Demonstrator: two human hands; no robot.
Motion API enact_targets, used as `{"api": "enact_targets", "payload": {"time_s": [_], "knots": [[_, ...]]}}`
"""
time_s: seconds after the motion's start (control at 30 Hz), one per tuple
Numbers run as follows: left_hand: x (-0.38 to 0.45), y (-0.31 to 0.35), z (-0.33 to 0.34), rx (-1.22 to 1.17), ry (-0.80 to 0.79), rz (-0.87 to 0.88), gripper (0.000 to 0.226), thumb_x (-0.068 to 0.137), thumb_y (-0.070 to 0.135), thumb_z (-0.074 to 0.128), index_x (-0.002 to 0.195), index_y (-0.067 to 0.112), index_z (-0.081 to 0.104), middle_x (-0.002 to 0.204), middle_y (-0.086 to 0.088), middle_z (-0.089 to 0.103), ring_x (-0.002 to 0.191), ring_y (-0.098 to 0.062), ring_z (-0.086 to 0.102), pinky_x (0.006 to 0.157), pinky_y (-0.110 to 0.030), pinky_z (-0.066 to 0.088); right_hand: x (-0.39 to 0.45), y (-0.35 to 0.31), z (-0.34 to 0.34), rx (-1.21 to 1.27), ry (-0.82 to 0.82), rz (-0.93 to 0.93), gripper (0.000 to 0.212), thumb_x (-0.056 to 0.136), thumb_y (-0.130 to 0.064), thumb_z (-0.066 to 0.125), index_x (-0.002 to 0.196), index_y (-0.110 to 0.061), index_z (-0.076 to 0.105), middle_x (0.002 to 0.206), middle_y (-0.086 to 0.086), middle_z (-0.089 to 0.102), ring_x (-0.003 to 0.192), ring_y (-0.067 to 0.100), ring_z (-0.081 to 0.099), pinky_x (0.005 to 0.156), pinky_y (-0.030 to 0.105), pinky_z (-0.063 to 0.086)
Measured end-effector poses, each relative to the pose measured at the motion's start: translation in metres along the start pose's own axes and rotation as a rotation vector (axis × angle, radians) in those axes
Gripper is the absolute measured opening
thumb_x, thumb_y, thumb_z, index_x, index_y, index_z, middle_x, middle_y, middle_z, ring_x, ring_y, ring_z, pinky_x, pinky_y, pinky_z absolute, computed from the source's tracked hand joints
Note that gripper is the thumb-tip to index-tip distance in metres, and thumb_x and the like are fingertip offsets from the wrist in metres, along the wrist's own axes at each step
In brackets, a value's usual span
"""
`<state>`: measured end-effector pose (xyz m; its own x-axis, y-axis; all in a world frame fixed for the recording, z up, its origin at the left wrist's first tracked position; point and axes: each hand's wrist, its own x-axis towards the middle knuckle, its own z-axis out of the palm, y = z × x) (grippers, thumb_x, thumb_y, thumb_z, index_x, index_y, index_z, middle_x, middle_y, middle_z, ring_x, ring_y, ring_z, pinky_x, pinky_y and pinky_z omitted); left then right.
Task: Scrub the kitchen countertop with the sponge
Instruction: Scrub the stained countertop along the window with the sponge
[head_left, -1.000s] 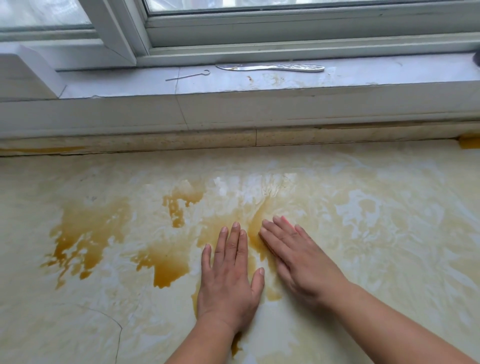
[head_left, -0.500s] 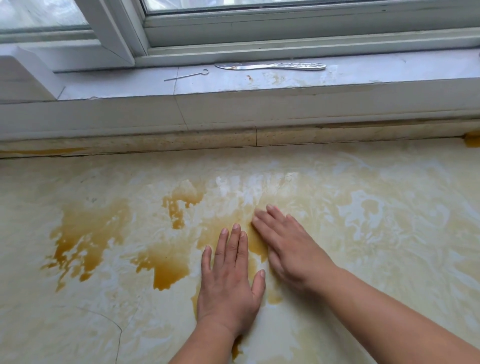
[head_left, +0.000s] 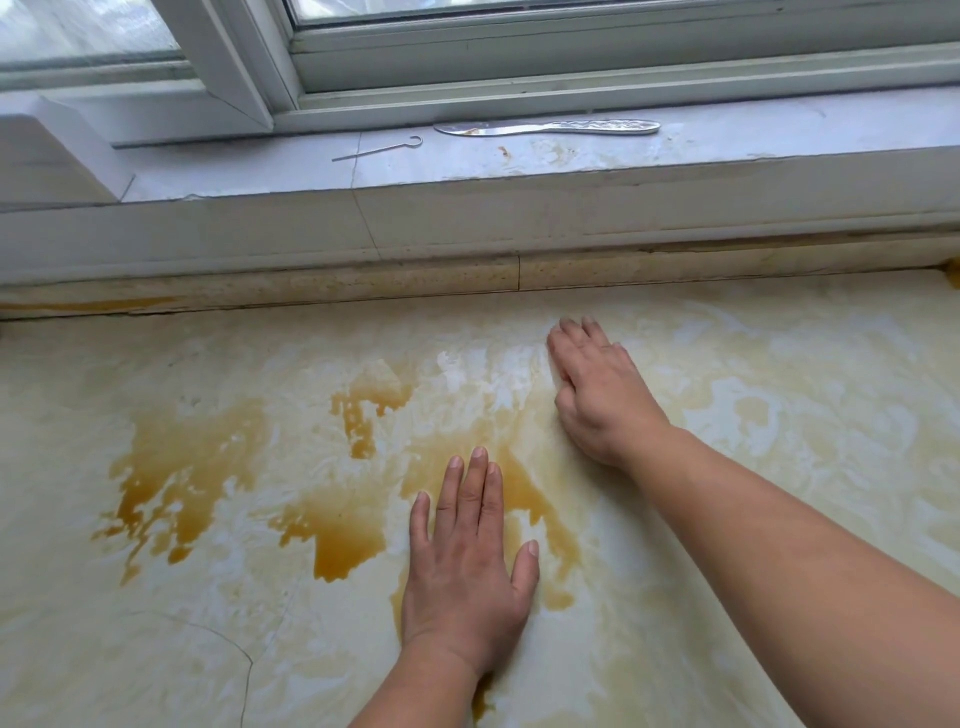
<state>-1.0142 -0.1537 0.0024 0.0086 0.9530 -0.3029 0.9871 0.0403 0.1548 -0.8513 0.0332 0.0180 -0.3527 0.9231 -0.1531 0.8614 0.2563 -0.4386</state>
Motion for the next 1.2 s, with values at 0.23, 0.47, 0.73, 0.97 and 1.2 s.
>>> {"api": "enact_targets", "payload": {"time_s": [0.23, 0.47, 0.73, 0.97, 1.2], "knots": [[0.0, -0.001, 0.001, 0.007, -0.002, -0.003, 0.084, 0.095, 0.065, 0.003, 0.156, 0.021, -0.033, 0.161, 0.006, -0.047, 0.15, -0.014, -0.042, 0.125, -0.051, -0.014, -0.061, -0.013, 0.021, -0.063, -0.197, -0.407, 0.072, 0.098, -0.023, 0.041, 0.164, -0.027, 0.013, 0.171, -0.013, 0.001, 0.156, 0.009, -0.012, 0.124, 0.031, -0.007], [0.001, -0.001, 0.001, -0.001, 0.025, 0.001, 0.085, 0.096, 0.064, 0.009, 0.161, 0.019, -0.022, 0.167, 0.004, -0.038, 0.154, -0.016, -0.033, 0.125, -0.05, -0.011, -0.014, 0.02, -0.005, -0.038, -0.022, -0.077, 0.066, 0.099, -0.021, 0.041, 0.161, -0.03, 0.022, 0.172, -0.005, 0.007, 0.158, 0.019, -0.005, 0.127, 0.047, 0.008], [0.001, 0.0, 0.0, 0.017, -0.019, -0.008, 0.084, 0.094, 0.065, 0.0, 0.156, 0.02, -0.035, 0.16, 0.005, -0.05, 0.148, -0.016, -0.044, 0.127, -0.053, -0.012, -0.013, 0.014, -0.003, -0.012, -0.021, -0.044, 0.068, 0.098, -0.019, 0.041, 0.163, -0.024, 0.018, 0.172, 0.001, 0.006, 0.158, 0.021, -0.003, 0.127, 0.045, 0.01], [0.001, 0.0, -0.001, 0.032, -0.019, -0.001, 0.084, 0.093, 0.066, -0.002, 0.155, 0.02, -0.035, 0.159, 0.004, -0.051, 0.148, -0.016, -0.045, 0.127, -0.052, -0.013, -0.102, -0.008, 0.021, -0.073, -0.168, -0.327, 0.069, 0.101, -0.028, 0.038, 0.164, -0.029, 0.008, 0.17, -0.012, -0.009, 0.155, 0.009, -0.02, 0.125, 0.032, -0.008], [0.0, 0.001, -0.004, -0.019, -0.016, -0.004, 0.086, 0.091, 0.066, 0.001, 0.155, 0.021, -0.034, 0.159, 0.006, -0.05, 0.148, -0.014, -0.045, 0.124, -0.05, -0.017, -0.077, 0.016, 0.009, -0.077, -0.079, -0.174, 0.068, 0.103, -0.024, 0.041, 0.163, -0.035, 0.011, 0.168, -0.017, -0.008, 0.152, 0.004, -0.021, 0.127, 0.038, -0.006]]}}
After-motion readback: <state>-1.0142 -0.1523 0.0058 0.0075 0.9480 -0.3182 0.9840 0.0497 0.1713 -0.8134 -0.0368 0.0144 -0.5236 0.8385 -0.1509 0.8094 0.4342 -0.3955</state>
